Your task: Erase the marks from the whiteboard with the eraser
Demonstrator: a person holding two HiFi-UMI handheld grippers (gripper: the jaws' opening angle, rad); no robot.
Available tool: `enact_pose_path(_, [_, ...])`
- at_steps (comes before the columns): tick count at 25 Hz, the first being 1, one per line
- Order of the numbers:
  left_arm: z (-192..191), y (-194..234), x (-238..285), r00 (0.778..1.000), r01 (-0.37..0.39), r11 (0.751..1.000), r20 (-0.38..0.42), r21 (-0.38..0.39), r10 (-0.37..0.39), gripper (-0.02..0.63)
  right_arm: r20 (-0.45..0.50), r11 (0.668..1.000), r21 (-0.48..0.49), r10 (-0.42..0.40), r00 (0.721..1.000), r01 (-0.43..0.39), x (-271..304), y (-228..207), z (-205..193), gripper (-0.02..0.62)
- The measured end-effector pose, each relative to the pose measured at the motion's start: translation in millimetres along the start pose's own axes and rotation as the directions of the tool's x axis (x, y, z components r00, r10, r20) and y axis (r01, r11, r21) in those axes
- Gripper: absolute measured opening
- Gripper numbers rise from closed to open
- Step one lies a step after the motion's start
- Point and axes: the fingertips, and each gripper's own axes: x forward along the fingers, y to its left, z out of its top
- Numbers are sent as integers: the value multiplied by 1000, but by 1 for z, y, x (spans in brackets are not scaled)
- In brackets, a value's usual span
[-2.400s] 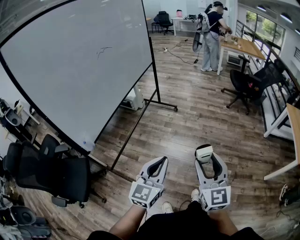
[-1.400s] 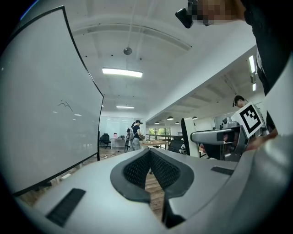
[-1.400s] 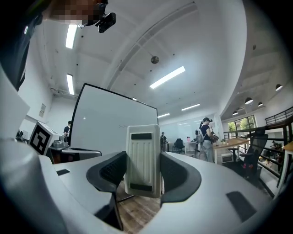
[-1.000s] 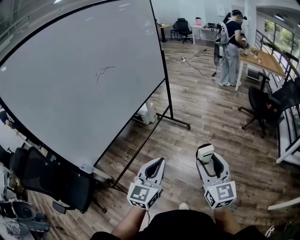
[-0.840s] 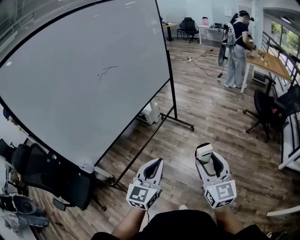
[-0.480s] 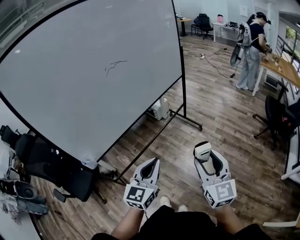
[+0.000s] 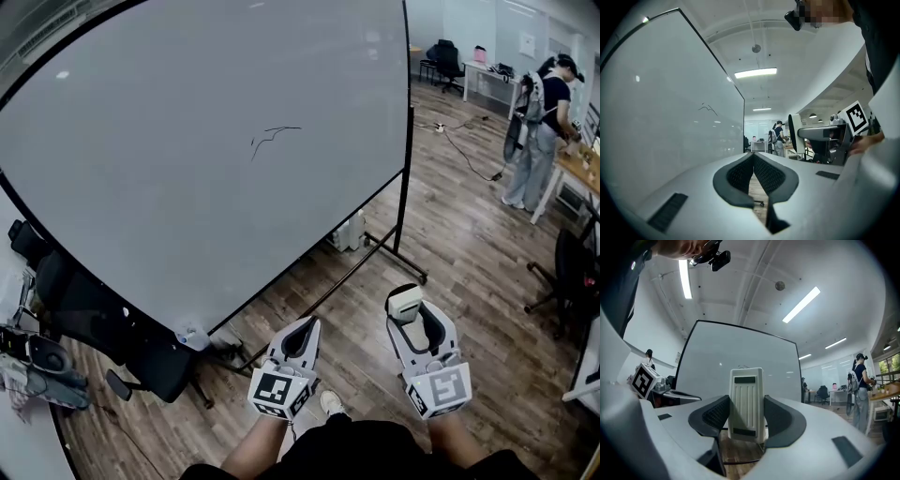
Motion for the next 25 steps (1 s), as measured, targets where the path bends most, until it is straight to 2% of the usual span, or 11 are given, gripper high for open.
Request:
enact_pose_path(5, [11, 53, 17, 999, -42, 999, 28, 15, 41, 18, 23, 998, -13, 63, 998, -63, 63, 16, 7, 252])
enact_pose_path(10, [21, 98, 25, 997, -69, 997, 41, 31, 67, 18, -1, 988, -48, 145, 989, -145, 121, 45, 3, 252])
enact_pose_path(16, [33, 150, 18, 986, -146, 989, 84, 38, 143, 18, 14, 973, -85, 216, 976, -214, 169, 77, 18, 252])
enact_pose_path(25, [54, 182, 1, 960, -249, 966, 149, 68, 237, 18, 85, 932, -209, 320, 944, -298, 227, 109, 60, 252])
